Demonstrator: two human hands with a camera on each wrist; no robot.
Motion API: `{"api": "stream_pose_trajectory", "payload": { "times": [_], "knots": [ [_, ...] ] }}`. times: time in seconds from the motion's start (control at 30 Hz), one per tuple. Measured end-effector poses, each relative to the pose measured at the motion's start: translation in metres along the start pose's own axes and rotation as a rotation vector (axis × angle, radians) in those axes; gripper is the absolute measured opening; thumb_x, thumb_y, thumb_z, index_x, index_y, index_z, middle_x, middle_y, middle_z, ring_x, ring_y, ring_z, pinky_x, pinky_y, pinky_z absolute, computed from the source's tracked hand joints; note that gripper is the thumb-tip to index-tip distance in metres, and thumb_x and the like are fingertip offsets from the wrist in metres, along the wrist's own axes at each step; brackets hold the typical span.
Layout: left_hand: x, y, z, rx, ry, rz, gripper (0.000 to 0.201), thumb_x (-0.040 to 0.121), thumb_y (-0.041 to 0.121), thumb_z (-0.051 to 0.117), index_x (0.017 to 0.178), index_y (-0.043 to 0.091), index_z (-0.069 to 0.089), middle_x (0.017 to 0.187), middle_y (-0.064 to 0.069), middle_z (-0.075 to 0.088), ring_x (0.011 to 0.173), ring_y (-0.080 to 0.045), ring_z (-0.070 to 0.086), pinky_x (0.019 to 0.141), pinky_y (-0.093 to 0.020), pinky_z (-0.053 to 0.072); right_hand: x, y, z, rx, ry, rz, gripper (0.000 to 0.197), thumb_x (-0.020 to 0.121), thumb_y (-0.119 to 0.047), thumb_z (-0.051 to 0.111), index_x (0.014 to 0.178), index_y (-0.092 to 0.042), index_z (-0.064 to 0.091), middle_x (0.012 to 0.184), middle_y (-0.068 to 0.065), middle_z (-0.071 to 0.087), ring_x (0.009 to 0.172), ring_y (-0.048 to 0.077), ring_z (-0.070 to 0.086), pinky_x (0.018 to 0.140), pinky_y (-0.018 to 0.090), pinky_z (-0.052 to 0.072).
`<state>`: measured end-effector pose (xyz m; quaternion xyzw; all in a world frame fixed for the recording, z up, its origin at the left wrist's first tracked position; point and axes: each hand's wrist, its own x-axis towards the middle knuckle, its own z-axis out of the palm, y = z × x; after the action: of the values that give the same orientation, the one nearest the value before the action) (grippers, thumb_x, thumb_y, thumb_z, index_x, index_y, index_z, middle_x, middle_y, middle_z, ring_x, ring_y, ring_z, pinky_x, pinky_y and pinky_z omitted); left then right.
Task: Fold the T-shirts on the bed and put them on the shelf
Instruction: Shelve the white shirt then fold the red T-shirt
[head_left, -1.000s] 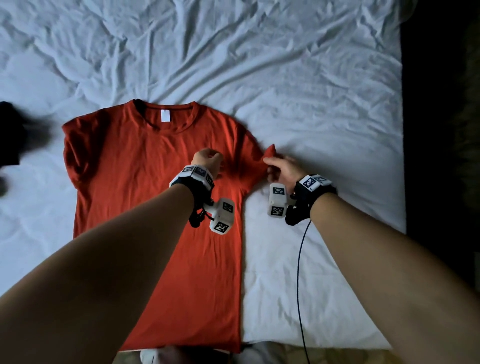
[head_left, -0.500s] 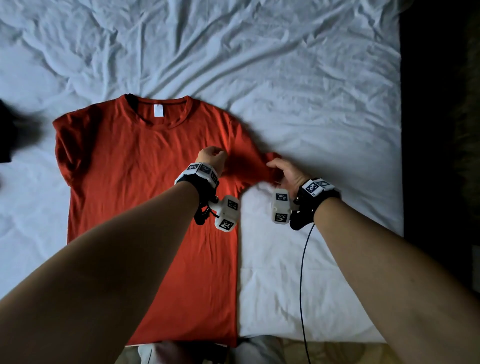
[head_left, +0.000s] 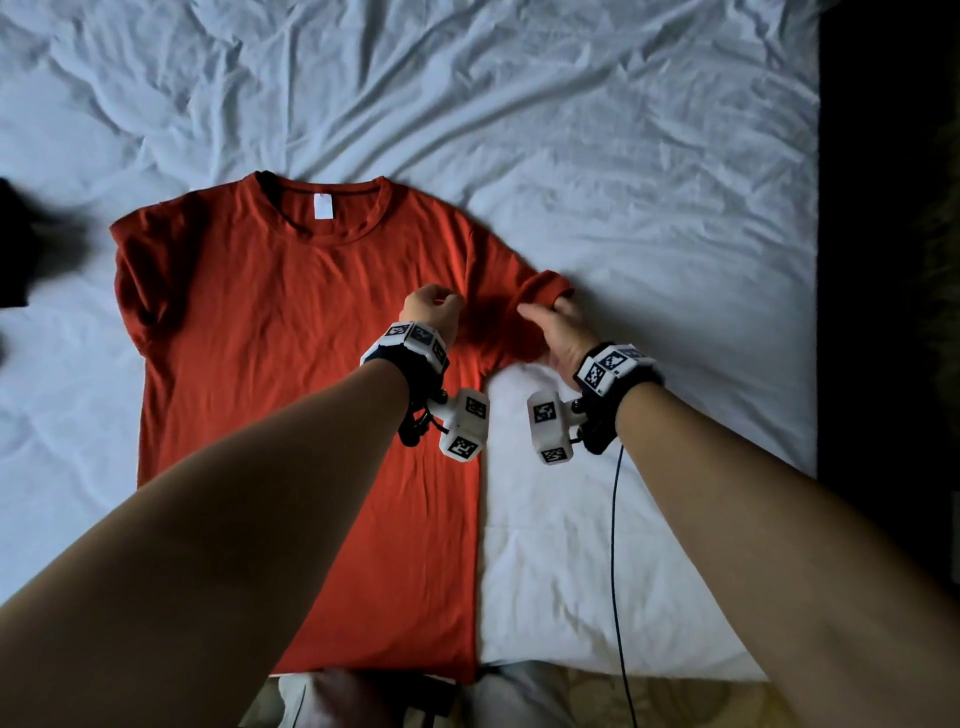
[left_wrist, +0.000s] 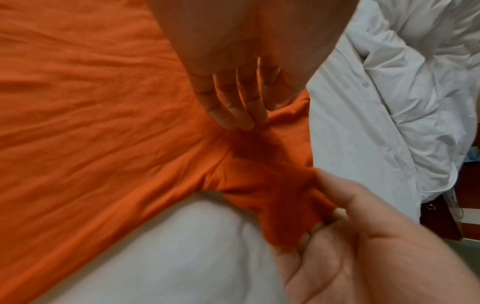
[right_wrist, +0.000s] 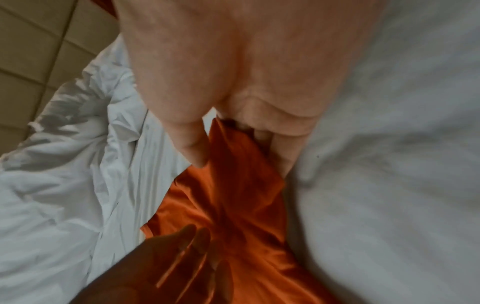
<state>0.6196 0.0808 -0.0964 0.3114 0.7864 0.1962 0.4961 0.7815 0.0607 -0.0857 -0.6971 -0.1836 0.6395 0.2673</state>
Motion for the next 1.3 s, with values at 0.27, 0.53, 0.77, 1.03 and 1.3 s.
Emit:
{"api": "stream_pose_trajectory", "payload": {
  "times": [0.27, 0.53, 0.77, 1.03, 1.3],
  "knots": [
    [-0.004, -0.007, -0.002, -0.020, -0.009, -0.014, 0.015, 0.064, 0.033, 0.051, 0.067, 0.023, 0.062, 0.069, -0.003, 0.066, 0.068, -0.028, 0.067, 0.070, -0.045, 0.058, -0.007, 0.004, -0.002, -0.011, -0.049, 0.023, 0.042, 0.089, -0.028, 0.059, 0.129, -0.031, 0.045, 0.122, 0.016, 0.062, 0.099, 0.032, 0.064, 0.079, 0.051, 0.056],
    [-0.009, -0.003, 0.002, -0.046, -0.013, -0.017, 0.013, 0.068, 0.032, 0.054, 0.074, 0.025, 0.063, 0.067, -0.001, 0.066, 0.059, -0.022, 0.062, 0.068, -0.041, 0.058, -0.010, 0.005, -0.020, -0.112, 0.075, -0.104, 0.052, 0.078, -0.012, 0.065, 0.124, -0.013, 0.042, 0.118, 0.018, 0.061, 0.098, 0.027, 0.063, 0.082, 0.042, 0.058],
    [-0.013, -0.005, 0.005, -0.005, 0.003, -0.006, 0.011, 0.079, 0.026, 0.056, 0.082, 0.022, 0.065, 0.071, 0.001, 0.067, 0.064, -0.021, 0.063, 0.067, -0.040, 0.057, -0.021, 0.017, -0.009, 0.263, -0.021, -0.002, 0.039, 0.076, 0.004, 0.066, 0.107, -0.017, 0.055, 0.099, 0.018, 0.067, 0.091, 0.034, 0.066, 0.076, 0.053, 0.055],
    [-0.020, -0.008, 0.003, 0.016, 0.005, 0.002, 0.010, 0.084, 0.024, 0.056, 0.085, 0.020, 0.065, 0.076, -0.001, 0.067, 0.063, -0.017, 0.061, 0.061, -0.029, 0.051, -0.030, 0.026, -0.002, 0.119, 0.090, -0.050, 0.105, 0.058, -0.013, 0.082, 0.142, -0.031, 0.020, 0.130, 0.002, 0.055, 0.112, 0.021, 0.061, 0.089, 0.051, 0.055],
    [-0.026, -0.007, 0.002, 0.003, -0.012, -0.029, 0.012, 0.076, 0.030, 0.057, 0.082, 0.025, 0.066, 0.073, 0.001, 0.068, 0.061, -0.019, 0.063, 0.062, -0.035, 0.059, -0.028, 0.029, -0.015, -0.167, 0.040, -0.229, 0.121, 0.066, 0.002, 0.069, 0.154, -0.030, -0.006, 0.132, -0.003, 0.041, 0.109, 0.013, 0.052, 0.090, 0.035, 0.054]
  ]
}}
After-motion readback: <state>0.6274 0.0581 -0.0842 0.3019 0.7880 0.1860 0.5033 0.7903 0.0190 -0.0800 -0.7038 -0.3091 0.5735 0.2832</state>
